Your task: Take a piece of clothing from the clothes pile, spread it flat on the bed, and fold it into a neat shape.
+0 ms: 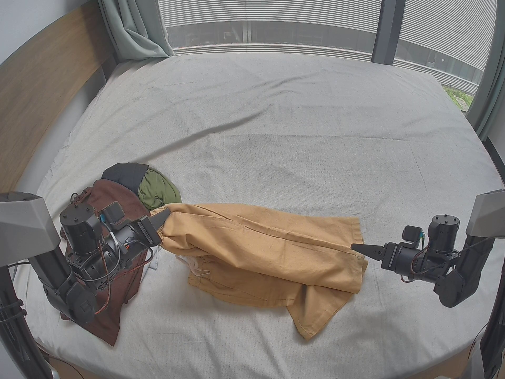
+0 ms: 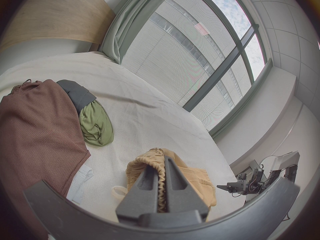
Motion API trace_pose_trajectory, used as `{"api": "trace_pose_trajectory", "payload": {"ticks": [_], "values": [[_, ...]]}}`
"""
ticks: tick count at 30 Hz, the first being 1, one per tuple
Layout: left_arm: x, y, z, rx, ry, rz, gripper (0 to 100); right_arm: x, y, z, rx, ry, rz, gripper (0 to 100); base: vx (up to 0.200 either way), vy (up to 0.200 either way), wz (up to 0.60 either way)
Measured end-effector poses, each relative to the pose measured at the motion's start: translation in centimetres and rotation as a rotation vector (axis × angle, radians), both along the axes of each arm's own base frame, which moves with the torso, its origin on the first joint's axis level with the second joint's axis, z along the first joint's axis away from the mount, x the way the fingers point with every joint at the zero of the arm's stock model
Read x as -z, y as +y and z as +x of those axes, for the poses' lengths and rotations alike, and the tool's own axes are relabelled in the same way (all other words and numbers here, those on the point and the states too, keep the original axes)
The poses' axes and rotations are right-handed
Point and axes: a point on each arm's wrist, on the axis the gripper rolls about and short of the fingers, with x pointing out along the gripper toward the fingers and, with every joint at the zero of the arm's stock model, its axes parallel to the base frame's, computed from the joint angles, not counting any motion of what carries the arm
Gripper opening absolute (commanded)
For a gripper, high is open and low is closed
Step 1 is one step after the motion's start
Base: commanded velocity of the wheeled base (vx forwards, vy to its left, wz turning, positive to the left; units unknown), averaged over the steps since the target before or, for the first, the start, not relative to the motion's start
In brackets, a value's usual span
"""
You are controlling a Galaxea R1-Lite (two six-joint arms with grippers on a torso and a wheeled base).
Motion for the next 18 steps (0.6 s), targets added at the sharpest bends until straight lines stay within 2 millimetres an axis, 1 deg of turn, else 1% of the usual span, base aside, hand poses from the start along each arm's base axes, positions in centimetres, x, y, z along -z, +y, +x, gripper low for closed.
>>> {"api": "trace_pose_trajectory", "payload": {"ticks": [9,18], "values": [[0.0,0.0,0.0,0.000,0.000,0.000,0,1.8,0.1,0.3,0.005,0.012,0.004,100,0.000,0.000,0.00],[0.0,0.0,0.0,0.000,0.000,0.000,0,1.9,0.6,0.5,-0.009,-0.020,0.020,100,0.000,0.000,0.00]]}}
